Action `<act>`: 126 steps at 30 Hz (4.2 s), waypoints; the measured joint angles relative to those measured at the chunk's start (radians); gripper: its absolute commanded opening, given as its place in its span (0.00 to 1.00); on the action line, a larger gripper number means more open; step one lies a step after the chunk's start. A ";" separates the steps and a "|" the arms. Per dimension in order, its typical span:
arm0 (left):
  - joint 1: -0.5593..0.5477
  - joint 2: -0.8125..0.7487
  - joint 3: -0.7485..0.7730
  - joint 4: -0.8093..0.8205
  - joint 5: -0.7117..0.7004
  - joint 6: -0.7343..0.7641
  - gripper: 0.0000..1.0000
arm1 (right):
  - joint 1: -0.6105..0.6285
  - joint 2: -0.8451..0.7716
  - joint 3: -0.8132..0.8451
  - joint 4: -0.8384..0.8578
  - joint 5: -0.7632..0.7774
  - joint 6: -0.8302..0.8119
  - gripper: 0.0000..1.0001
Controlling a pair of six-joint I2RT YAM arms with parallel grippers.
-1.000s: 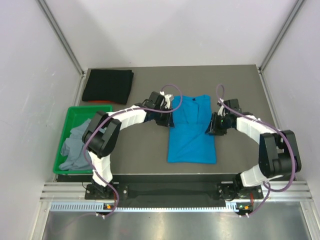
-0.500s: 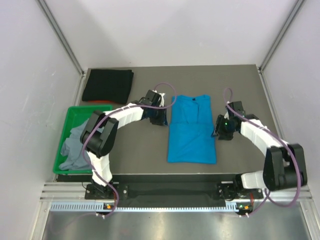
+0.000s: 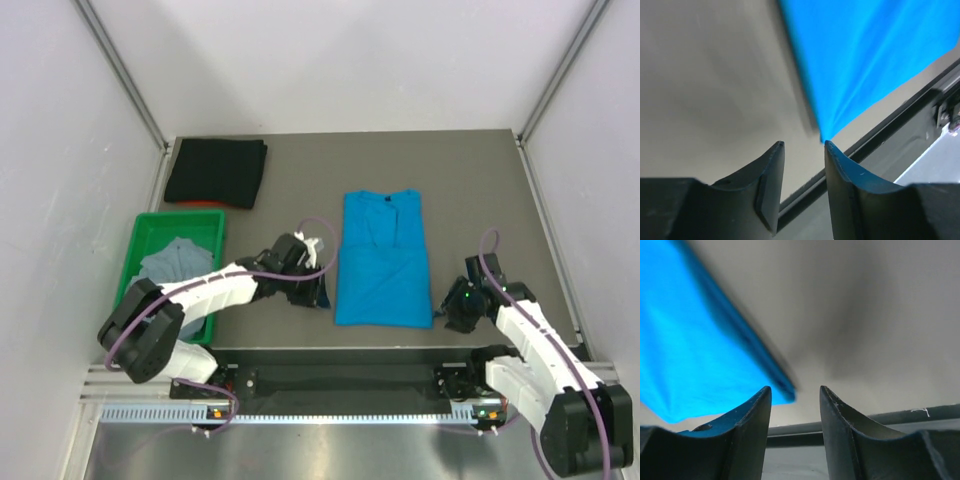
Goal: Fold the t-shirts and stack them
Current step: Fold the tshirt
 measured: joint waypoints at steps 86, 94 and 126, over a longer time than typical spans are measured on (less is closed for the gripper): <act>-0.356 -0.005 0.117 -0.020 -0.413 -0.311 0.00 | 0.118 -0.270 0.032 -0.011 0.113 -0.002 0.00; -0.182 0.138 0.391 -0.100 -0.396 -0.182 0.00 | 0.106 0.068 0.265 0.093 0.139 -0.113 0.00; 0.285 1.020 1.199 0.163 -0.084 -0.034 0.16 | -0.075 1.260 1.153 0.406 -0.137 -0.300 0.00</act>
